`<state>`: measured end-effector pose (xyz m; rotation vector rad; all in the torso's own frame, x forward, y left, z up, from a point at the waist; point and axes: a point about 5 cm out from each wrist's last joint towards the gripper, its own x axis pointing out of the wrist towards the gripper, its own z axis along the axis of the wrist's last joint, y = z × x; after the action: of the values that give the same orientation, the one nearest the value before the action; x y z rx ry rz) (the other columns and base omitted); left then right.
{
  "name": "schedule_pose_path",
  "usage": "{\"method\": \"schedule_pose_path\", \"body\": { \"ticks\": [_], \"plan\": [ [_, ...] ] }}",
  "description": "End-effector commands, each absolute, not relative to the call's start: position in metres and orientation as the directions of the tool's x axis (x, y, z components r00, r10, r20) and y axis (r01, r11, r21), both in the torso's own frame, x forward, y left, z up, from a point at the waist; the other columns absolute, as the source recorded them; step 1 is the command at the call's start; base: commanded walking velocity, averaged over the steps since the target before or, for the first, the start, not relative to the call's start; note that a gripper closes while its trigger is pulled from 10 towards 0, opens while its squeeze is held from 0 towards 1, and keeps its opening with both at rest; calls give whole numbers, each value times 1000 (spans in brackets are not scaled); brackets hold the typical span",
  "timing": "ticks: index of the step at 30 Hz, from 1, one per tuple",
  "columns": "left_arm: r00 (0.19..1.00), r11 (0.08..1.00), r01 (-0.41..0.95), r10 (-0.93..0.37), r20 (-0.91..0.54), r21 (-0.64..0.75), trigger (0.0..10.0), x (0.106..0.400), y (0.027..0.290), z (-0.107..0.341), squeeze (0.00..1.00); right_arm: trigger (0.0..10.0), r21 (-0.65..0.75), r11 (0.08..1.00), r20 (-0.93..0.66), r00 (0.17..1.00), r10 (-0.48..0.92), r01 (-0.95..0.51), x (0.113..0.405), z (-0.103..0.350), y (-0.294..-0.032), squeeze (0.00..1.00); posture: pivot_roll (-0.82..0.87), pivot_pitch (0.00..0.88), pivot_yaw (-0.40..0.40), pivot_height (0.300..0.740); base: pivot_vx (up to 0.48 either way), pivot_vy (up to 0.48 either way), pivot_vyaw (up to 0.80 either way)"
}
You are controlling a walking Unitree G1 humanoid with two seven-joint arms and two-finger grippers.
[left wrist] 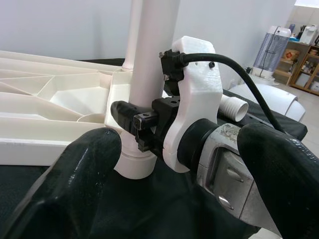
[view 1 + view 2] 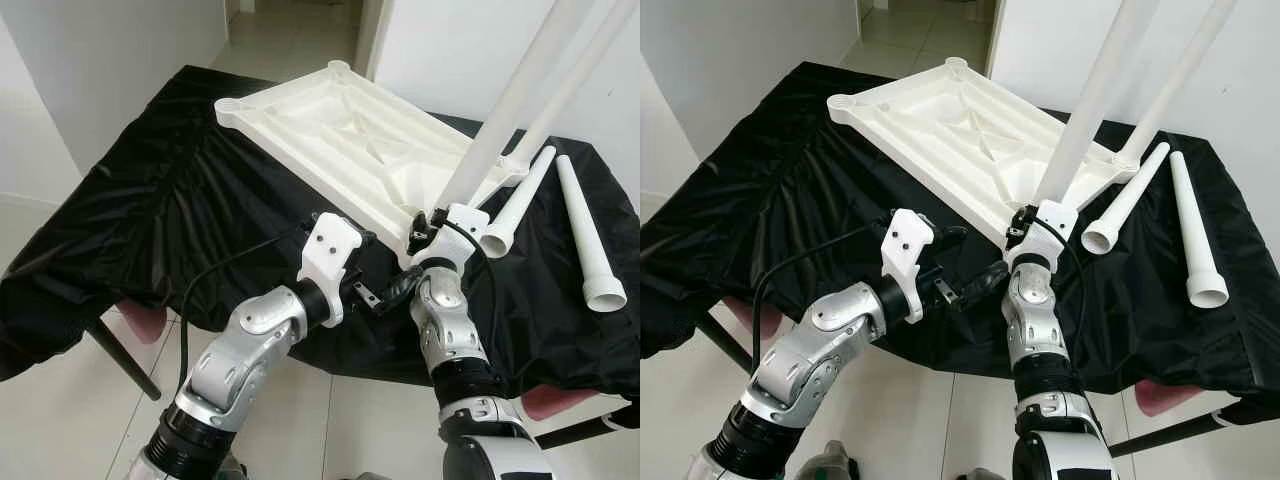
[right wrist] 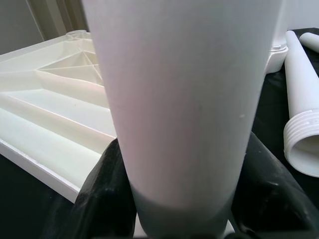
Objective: Building children table
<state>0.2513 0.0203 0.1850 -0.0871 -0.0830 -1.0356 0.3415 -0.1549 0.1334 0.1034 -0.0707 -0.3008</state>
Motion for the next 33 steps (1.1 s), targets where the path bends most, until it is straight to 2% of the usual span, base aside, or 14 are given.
{"method": "schedule_pose_path", "body": {
  "ticks": [1, 10, 16, 17, 25, 29, 33],
  "plan": [
    [511, 511, 859, -853, 109, -28, 10000, 251, 20, 184, 0, 10000, 100, 924, 2, 929, -370, 368, 335, 122, -168, 1000, 109, 0, -92, 740, 0, 0, 0],
    [508, 508, 861, -854, 110, -28, 10000, 250, 19, 185, 0, 10000, 106, 944, 62, 945, -320, 313, 332, 128, -167, 1000, 105, 0, -90, 740, 0, 0, 0],
    [515, 515, 856, -850, 106, -30, 10000, 250, 20, 183, 0, 10000, 85, 941, 123, 934, -336, 327, 322, 130, -180, 1000, 103, 10, -92, 740, 0, 0, 0],
    [518, 518, 855, -848, 107, -31, 10000, 250, 20, 183, 0, 10000, 109, 950, 138, 941, -308, 294, 318, 130, -180, 0, 100, 15, -92, 740, 0, 0, 0],
    [520, 521, 853, -847, 110, -25, 10000, 252, 21, 185, 0, 10000, 83, 973, 155, 962, -227, 216, 292, 121, -193, 0, 77, 36, -81, 740, 0, 0, 0],
    [511, 511, 859, -853, 111, -28, 10000, 252, 19, 185, 0, 10000, 79, 991, 127, 984, -122, 112, 284, 113, -188, 0, 64, 44, -74, 740, 0, 0, 0],
    [504, 504, 863, -857, 110, -30, 10000, 251, 18, 184, 0, 10000, 64, 993, 112, 988, -106, 99, 274, 107, -190, 0, 61, 50, -71, 740, 0, 0, 0]
  ]
}}
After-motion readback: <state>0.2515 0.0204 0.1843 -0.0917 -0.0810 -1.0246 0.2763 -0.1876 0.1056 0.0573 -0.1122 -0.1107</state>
